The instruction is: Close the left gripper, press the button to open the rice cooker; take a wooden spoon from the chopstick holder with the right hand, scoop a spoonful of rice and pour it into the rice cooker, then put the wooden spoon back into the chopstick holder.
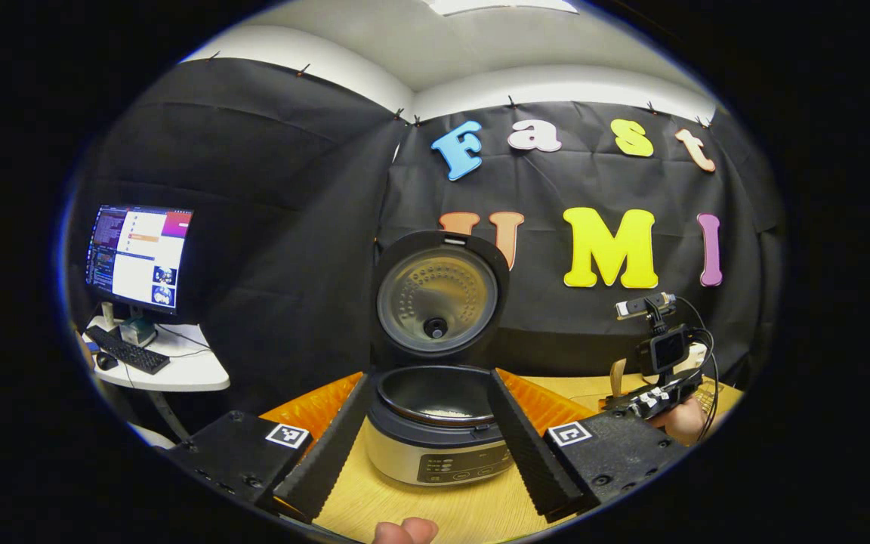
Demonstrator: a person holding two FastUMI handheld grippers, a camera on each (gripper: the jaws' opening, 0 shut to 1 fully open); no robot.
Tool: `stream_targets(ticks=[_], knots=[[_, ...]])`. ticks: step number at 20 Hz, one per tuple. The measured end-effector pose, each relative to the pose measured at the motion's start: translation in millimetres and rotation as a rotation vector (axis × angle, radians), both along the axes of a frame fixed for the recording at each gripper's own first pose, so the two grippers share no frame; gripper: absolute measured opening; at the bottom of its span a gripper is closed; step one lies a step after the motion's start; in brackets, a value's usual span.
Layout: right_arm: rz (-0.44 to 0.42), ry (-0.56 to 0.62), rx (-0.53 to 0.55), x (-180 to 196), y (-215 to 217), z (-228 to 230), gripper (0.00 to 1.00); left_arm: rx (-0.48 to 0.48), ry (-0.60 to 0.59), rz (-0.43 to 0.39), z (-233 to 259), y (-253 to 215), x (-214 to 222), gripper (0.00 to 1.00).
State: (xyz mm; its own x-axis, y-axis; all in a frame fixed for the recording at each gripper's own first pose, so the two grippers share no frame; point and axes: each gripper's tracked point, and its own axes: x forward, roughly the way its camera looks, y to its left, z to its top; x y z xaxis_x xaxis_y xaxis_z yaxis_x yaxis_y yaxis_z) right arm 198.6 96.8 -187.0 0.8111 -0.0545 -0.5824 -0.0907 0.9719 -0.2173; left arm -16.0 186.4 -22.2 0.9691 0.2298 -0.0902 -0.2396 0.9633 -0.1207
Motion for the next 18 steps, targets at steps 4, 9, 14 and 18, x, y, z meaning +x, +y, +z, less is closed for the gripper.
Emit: stream_targets(ticks=[4,9,14,18], knots=[[-0.034,0.011,0.156,2.7,7.8,3.7,0.0,-0.002,-0.016,0.015,5.1,7.4,-3.8,0.98],[-0.09,0.052,0.4,8.2,9.0,7.4,0.0,-0.001,-0.007,0.012,3.0,5.2,-3.5,0.98],[-0.14,0.078,0.618,9.4,10.4,12.5,0.0,0.002,-0.003,0.017,2.0,6.1,-3.3,0.98],[-0.18,0.091,0.809,11.6,8.1,17.8,0.0,0.018,0.008,0.022,2.3,6.4,-5.5,0.98]])
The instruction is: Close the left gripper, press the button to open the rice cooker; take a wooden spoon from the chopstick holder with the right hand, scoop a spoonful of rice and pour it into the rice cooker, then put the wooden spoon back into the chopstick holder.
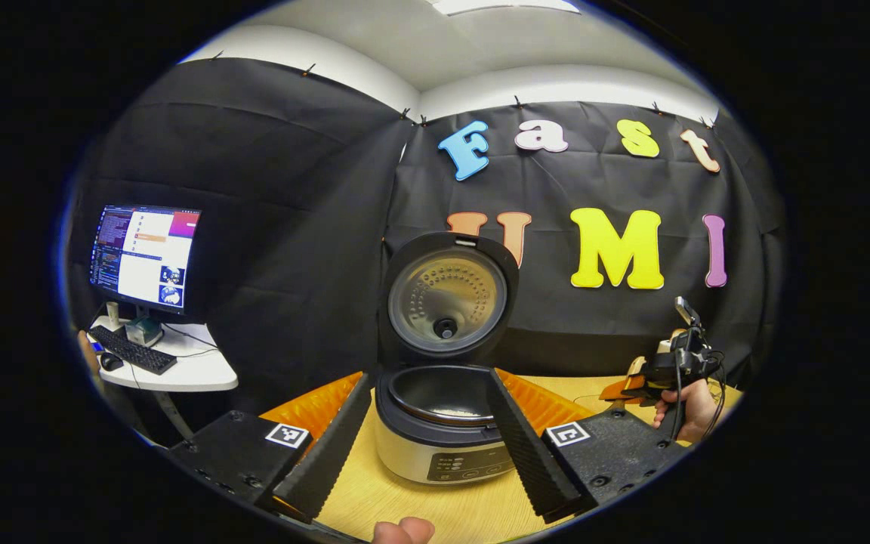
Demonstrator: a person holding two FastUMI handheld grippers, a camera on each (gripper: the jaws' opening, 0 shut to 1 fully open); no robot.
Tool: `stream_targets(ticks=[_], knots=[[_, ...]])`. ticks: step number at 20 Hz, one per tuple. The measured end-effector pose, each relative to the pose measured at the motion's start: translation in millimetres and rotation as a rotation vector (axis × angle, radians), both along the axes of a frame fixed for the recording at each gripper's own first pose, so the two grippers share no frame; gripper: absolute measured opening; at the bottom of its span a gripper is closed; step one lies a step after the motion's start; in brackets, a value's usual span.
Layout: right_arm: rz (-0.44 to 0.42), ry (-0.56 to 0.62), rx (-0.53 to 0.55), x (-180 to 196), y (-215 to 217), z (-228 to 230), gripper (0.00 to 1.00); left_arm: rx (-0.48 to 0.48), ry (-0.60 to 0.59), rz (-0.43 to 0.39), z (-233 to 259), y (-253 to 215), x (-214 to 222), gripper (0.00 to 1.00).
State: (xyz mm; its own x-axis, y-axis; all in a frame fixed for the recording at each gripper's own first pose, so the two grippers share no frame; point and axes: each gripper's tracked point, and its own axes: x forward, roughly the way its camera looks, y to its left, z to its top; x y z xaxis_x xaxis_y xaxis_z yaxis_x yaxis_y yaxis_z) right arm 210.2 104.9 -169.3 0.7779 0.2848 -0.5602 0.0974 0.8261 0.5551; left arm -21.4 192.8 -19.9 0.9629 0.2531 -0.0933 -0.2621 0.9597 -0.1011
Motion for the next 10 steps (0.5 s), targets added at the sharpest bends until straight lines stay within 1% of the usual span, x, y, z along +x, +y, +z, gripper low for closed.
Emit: stream_targets(ticks=[2,3,7,10], knots=[[-0.046,0.0,0.118,1.3,-7.7,2.9,0.0,0.007,-0.009,0.01,2.7,4.0,-1.0,0.98],[-0.049,-0.019,0.154,0.1,-7.0,11.1,0.0,0.008,-0.01,0.016,2.8,5.7,-1.3,0.98],[-0.108,-0.112,0.228,5.5,-34.6,42.7,0.0,0.003,-0.001,0.03,-0.1,9.3,-3.1,0.98],[-0.149,-0.137,0.344,5.6,-55.9,58.9,0.0,0.005,-0.006,0.026,2.9,5.3,-1.7,0.98]])
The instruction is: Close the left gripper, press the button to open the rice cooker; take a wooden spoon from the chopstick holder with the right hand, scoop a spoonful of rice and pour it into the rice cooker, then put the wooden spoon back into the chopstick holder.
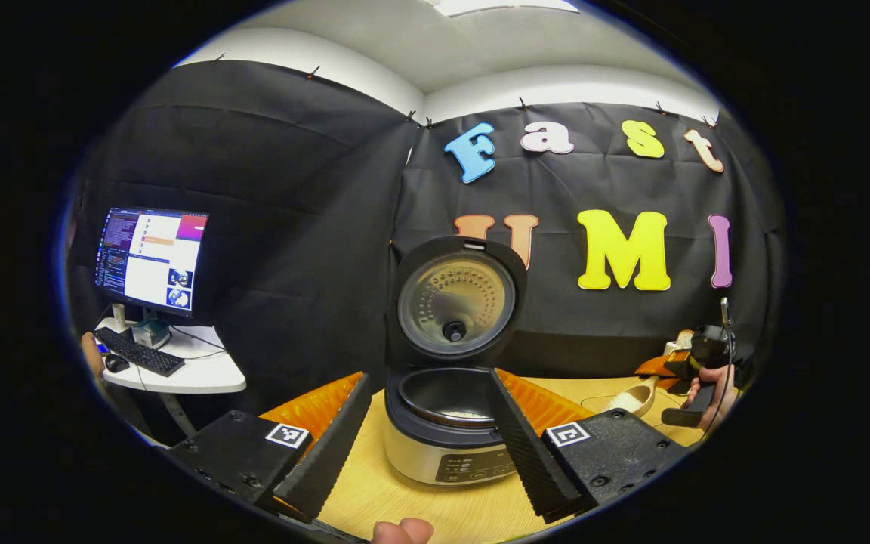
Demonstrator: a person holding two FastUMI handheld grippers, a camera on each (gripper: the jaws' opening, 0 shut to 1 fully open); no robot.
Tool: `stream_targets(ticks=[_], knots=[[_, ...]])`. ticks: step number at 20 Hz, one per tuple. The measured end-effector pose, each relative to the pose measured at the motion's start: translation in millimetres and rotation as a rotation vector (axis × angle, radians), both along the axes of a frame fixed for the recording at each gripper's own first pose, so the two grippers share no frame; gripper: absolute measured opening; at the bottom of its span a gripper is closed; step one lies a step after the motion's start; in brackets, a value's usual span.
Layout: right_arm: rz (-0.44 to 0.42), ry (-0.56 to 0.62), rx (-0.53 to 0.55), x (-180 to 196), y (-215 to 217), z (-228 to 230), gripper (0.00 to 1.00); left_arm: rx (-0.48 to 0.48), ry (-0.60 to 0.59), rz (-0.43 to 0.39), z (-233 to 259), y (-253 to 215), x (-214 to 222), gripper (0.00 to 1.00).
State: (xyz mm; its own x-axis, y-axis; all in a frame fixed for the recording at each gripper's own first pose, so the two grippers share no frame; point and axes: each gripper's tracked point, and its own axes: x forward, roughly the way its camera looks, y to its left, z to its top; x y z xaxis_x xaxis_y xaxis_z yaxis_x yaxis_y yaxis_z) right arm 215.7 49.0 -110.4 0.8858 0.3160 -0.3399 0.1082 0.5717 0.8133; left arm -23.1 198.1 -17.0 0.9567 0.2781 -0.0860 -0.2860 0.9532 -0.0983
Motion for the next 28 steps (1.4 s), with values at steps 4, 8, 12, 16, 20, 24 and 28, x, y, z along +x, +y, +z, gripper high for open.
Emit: stream_targets(ticks=[4,8,12,16,20,24,28], knots=[[-0.038,-0.022,0.075,-3.2,-25.4,14.0,0.0,0.011,0.006,0.003,-1.7,-0.5,-0.4,0.98],[-0.027,-0.055,0.106,-1.7,-25.2,47.8,0.0,0.01,-0.002,-0.004,1.3,-1.0,-0.9,0.98],[0.024,-0.083,0.153,7.2,4.1,91.1,0.0,0.049,0.014,-0.001,-0.4,5.0,-3.0,0.98],[0.144,-0.055,0.234,22.2,66.4,124.1,0.0,0.055,0.071,-0.009,-15.0,14.2,-5.9,0.98],[0.224,-0.038,0.203,40.0,133.0,149.7,0.0,0.054,0.086,-0.011,-17.9,20.5,-8.3,0.98],[0.281,-0.021,0.152,53.6,194.7,157.3,0.0,0.039,0.082,0.004,-16.6,35.8,-15.8,0.98],[0.319,-0.033,0.039,63.3,236.4,157.4,0.0,0.012,0.074,0.042,-15.9,52.8,-23.4,0.98]])
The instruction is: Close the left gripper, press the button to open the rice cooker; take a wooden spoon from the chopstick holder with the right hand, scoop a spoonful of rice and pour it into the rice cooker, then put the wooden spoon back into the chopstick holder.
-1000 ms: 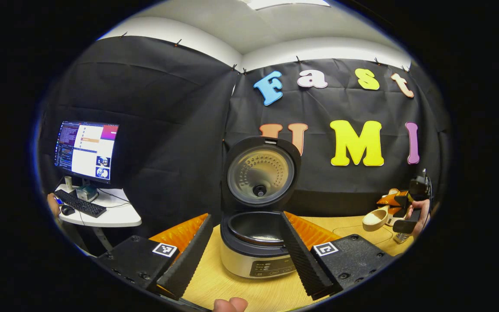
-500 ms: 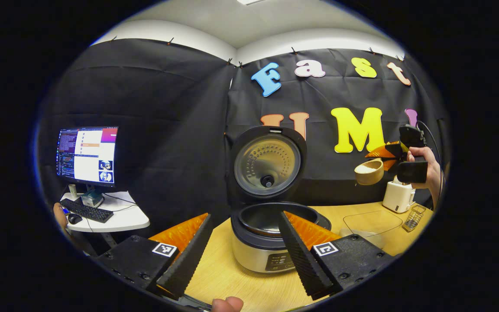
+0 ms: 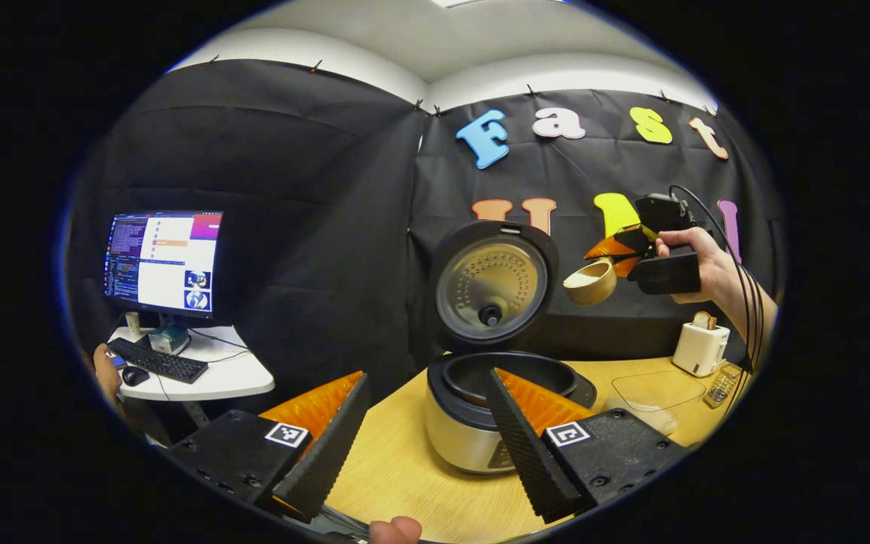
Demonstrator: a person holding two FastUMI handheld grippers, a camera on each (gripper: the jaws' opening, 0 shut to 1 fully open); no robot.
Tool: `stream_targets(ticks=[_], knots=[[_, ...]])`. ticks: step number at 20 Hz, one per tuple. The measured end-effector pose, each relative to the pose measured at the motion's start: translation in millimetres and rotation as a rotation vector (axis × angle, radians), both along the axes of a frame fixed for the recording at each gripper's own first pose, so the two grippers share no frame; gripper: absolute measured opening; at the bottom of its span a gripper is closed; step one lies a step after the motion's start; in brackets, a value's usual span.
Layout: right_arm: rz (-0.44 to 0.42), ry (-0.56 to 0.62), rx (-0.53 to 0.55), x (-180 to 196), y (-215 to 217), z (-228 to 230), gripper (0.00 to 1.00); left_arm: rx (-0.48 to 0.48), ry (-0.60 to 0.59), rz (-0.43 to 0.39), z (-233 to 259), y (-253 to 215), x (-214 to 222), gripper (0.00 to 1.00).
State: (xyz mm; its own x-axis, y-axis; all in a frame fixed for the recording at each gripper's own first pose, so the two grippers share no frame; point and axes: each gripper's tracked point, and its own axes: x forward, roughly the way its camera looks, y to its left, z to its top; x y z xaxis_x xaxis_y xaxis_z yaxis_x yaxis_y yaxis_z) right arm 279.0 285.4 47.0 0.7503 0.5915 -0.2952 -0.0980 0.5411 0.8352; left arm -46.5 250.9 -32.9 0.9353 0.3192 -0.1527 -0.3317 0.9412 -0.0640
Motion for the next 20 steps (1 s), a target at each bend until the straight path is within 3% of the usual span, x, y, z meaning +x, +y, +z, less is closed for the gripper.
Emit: stream_targets(ticks=[7,20], knots=[[0.002,-0.135,-0.216,9.2,25.9,7.3,0.0,-0.017,0.011,0.019,-5.3,7.1,-2.7,0.98],[0.032,-0.173,-0.328,0.8,44.3,8.0,0.0,-0.015,0.015,0.04,-1.6,11.9,-6.1,0.98]])
